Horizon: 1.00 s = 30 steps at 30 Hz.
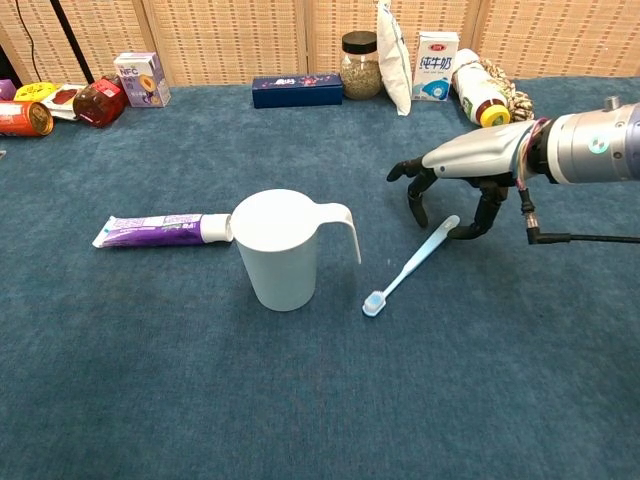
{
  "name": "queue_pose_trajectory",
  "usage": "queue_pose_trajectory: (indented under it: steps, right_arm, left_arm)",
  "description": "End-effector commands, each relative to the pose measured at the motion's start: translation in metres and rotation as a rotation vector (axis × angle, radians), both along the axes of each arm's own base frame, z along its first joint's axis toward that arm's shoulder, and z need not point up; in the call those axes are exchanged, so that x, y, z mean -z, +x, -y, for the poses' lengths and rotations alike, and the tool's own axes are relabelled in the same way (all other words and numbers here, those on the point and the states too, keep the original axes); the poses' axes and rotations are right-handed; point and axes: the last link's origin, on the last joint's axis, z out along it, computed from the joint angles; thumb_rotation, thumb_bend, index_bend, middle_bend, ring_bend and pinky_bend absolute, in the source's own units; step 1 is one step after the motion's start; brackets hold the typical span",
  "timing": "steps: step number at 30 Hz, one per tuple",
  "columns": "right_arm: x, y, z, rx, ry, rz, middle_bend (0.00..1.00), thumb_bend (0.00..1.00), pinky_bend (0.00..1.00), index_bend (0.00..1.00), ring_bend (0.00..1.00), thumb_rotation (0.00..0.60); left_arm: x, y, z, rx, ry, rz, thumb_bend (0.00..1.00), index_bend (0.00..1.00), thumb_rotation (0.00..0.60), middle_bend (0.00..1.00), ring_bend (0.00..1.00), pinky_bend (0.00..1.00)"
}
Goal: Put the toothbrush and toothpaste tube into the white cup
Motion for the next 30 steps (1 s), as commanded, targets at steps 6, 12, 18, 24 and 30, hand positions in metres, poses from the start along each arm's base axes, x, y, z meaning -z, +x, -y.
queue_pose_trajectory:
  steps: [6,12,18,24,30]
  right_arm:
    - [0.004,-0.001,0.002,-0.01,-0.01,0.014,0.0,0.42,0.0,0.42,0.0,0.6]
    - [0.005,-0.003,0.001,-0.013,-0.022,0.04,0.02,0.42,0.01,0.43,0.0,0.6]
    - [0.003,-0.008,0.0,-0.016,-0.029,0.073,0.03,0.39,0.01,0.43,0.0,0.6]
    - [0.004,-0.01,0.0,-0.024,-0.032,0.09,0.04,0.31,0.02,0.42,0.0,0.6]
    - [0.008,-0.01,0.001,-0.028,-0.026,0.094,0.04,0.31,0.02,0.45,0.0,0.6]
  left_arm:
    - [0.0,0.0,-0.001,-0.002,-0.001,-0.002,0.41,0.0,0.6,0.0,0.0,0.0]
    - [0.0,0.0,-0.001,-0.003,0.0,0.0,0.41,0.0,0.6,0.0,0.0,0.0]
    - [0.0,0.0,0.0,-0.003,-0.001,-0.001,0.41,0.0,0.6,0.0,0.0,0.0]
    - [0.002,0.0,0.0,-0.002,-0.004,-0.004,0.41,0.0,0.6,0.0,0.0,0.0]
    - [0.002,0.0,-0.001,-0.003,-0.004,-0.005,0.41,0.0,0.6,0.0,0.0,0.0]
